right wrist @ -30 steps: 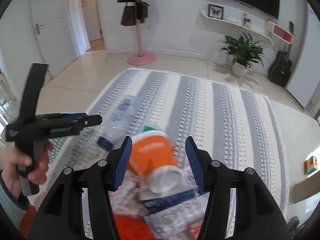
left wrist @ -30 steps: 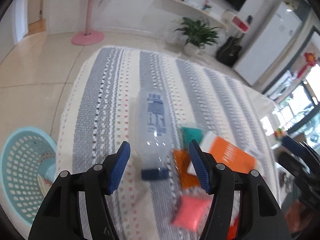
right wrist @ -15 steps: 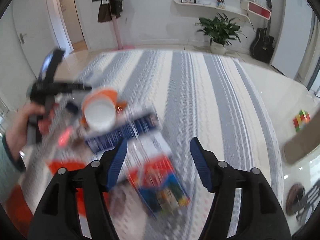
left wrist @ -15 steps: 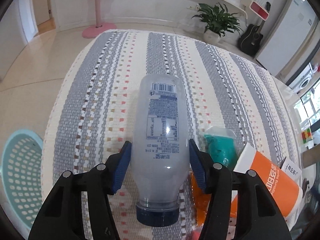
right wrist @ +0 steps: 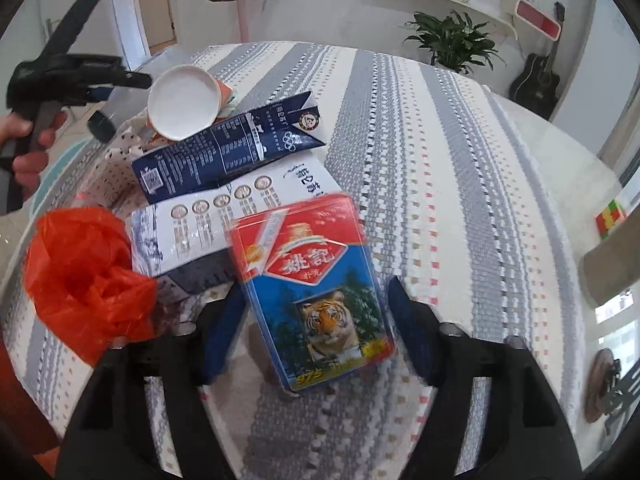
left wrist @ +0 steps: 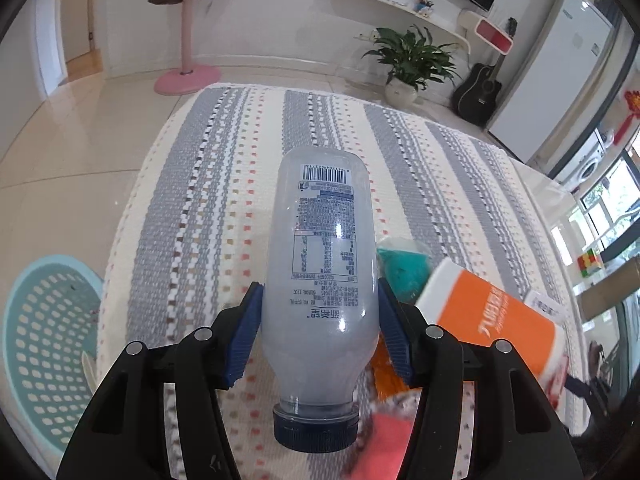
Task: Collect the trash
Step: 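Carry the bottle and tiger box to the blue basket and release both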
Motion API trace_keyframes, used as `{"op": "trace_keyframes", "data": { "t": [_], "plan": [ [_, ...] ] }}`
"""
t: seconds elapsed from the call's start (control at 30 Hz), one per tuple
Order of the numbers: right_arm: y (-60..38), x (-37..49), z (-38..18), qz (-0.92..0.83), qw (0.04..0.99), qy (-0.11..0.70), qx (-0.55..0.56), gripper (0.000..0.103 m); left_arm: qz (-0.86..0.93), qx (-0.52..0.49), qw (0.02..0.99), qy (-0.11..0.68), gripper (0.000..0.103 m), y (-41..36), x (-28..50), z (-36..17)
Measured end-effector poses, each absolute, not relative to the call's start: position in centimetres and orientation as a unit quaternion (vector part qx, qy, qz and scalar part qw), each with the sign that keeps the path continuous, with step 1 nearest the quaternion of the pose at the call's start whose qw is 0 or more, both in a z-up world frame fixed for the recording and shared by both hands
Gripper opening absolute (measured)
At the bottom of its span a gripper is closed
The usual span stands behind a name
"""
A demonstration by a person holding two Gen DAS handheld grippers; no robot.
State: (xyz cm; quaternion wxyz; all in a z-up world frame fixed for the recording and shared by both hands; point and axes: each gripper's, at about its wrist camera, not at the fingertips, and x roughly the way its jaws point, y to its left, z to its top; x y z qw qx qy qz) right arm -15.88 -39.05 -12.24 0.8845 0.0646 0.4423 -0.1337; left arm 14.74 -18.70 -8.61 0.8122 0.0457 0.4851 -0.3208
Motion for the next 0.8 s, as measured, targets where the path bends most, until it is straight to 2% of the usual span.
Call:
{"op": "trace_keyframes", "data": {
  "t": [0.13,0.37,0.6,0.8],
  "plan": [
    [-38.8,-16.4,-10.3,-0.146,0.894,0.418,0.062,0.061,-0.330,0.042,0.815,0.474,0.054,-17.1,13.8,-7.0],
    [-35.5,-14.8,-2.7,-0.135,0.924,0.357,0.019,0.061,-0.333,-0.002,0.836,0.436,0.054,-11.8,12.6,-2.1],
    [-27.7,-8.4,4.1,-0.050,0.948,0.315,-0.001,0.061,-0.298,-0.043,0.864,0.404,0.054,-3.2,12.8,1.9],
    [-19.8,-1.1,5.3,0.021,0.944,0.329,-0.003,0.061,-0.237,-0.082,0.879,0.405,0.054,5.0,14.2,1.5]
  ]
}}
